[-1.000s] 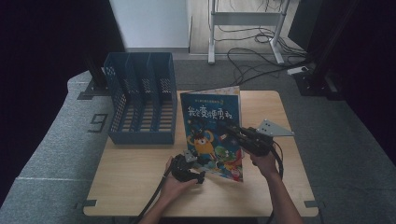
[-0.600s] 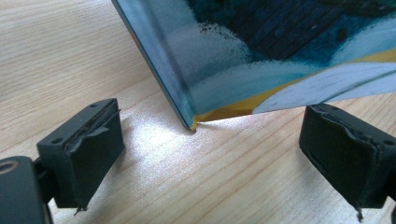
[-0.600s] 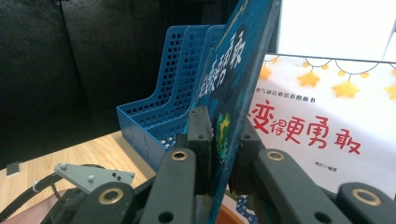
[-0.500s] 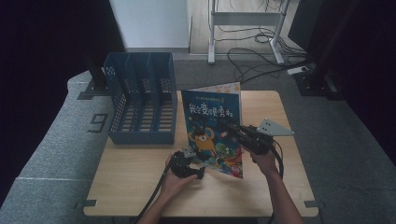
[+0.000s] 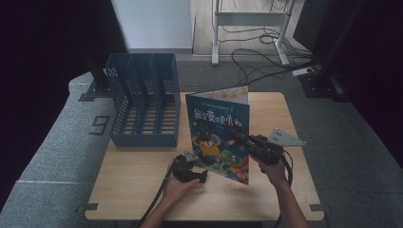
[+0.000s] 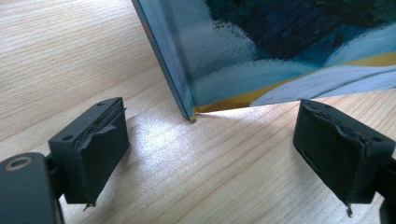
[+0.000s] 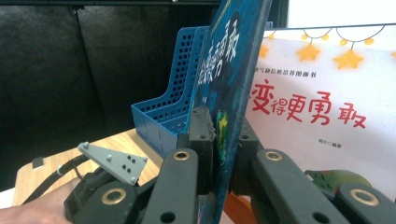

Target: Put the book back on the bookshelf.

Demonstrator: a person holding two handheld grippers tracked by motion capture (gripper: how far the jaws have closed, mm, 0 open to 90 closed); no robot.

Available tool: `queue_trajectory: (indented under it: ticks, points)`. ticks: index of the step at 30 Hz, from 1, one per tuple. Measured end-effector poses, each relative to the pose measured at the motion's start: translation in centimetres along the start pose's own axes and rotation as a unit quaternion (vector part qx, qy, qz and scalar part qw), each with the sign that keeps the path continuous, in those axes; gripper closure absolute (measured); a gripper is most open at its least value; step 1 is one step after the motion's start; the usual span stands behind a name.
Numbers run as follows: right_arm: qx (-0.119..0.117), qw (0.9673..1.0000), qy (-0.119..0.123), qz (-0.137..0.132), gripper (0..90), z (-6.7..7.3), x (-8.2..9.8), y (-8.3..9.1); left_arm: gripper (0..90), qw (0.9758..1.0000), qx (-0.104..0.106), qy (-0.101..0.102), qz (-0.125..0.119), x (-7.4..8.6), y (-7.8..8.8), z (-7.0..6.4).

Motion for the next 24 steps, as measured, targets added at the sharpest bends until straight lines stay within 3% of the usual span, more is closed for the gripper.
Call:
queue_trajectory:
  ticks: [3, 11, 15, 24]
  points:
    - [0.000, 1.0000, 0.005, 0.005, 82.3, 0.1, 0.0, 0.3, 12.5, 1.0000, 0.003, 0.003, -0.003, 0.1, 0.2, 0.1]
    - [-0.002, 0.9997, 0.011, 0.022, 81.6, 0.3, 0.2, 1.1, 16.3, 0.9991, 0.003, 0.002, -0.042, 0.0, 1.6, 0.2]
    - [-0.003, 0.9998, 0.004, 0.022, 81.4, 0.2, 0.8, 1.7, 18.3, 0.9988, -0.004, -0.005, -0.048, -0.2, 2.3, 0.4]
    - [-0.002, 0.9998, -0.006, 0.017, 80.3, -0.1, 1.7, 2.6, 21.4, 0.9975, 0.009, -0.004, -0.069, -0.9, 3.4, 0.8]
Point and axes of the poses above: each handheld gripper's, and its own axes: y roughly backward along the jaws, x roughly out of its underside, z roughly to its left, the point moved 1 cm from there along -y, roughly forward along the jaws, and after that the axes turned 10 degrees about x, right-handed, at the moved point
